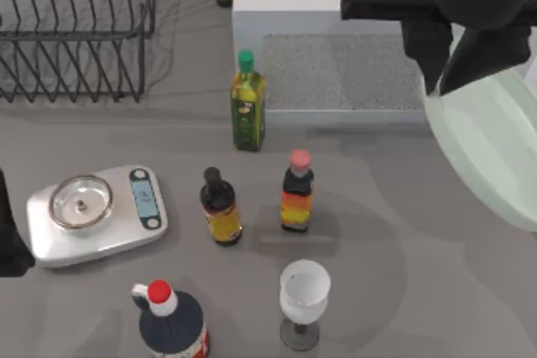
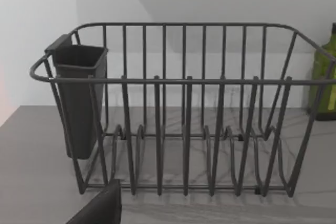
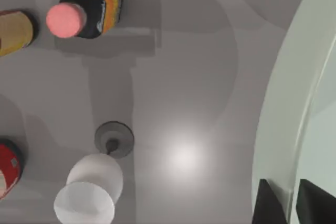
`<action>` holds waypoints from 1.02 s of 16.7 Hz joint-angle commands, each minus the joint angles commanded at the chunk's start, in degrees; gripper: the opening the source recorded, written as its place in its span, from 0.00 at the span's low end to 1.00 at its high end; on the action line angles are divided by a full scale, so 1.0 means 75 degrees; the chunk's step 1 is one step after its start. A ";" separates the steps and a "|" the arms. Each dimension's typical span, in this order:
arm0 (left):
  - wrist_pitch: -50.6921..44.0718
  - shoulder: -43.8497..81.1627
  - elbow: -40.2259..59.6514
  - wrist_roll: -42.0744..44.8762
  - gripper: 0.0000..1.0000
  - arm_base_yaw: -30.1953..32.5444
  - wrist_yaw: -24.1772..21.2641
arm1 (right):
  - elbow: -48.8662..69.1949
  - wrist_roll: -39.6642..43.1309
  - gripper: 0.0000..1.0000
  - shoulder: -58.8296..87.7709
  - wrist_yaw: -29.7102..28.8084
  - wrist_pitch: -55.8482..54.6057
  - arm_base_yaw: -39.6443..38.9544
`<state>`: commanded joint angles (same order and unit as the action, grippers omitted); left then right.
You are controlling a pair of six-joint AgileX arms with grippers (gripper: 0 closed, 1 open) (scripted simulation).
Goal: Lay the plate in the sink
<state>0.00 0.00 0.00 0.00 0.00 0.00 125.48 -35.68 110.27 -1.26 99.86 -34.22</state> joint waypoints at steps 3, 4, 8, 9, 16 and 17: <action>0.0000 0.0000 0.0000 0.0000 1.00 0.0000 0.0000 | 0.0032 0.0001 0.00 0.0003 -0.0001 0.0019 -0.0009; 0.0000 0.0000 0.0000 0.0000 1.00 0.0000 0.0000 | 0.0032 0.0001 0.00 0.0003 -0.0001 0.0019 -0.0009; 0.0000 0.0000 0.0000 0.0000 1.00 0.0000 0.0000 | 0.0271 0.0110 0.00 -0.0070 -0.0029 0.0211 0.0192; 0.0000 0.0000 0.0000 0.0000 1.00 0.0000 0.0000 | 0.0517 0.0232 0.00 -0.0051 -0.0048 0.0371 0.0320; 0.0000 0.0000 0.0000 0.0000 1.00 0.0000 0.0000 | 0.3662 0.2102 0.00 0.1784 -0.0224 0.1256 0.2543; 0.0000 0.0000 0.0000 0.0000 1.00 0.0000 0.0000 | 0.4123 0.2478 0.00 0.2309 -0.0249 0.1247 0.3024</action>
<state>0.00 0.00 0.00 0.00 0.00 0.00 156.41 -17.09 127.58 -3.13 109.21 -11.54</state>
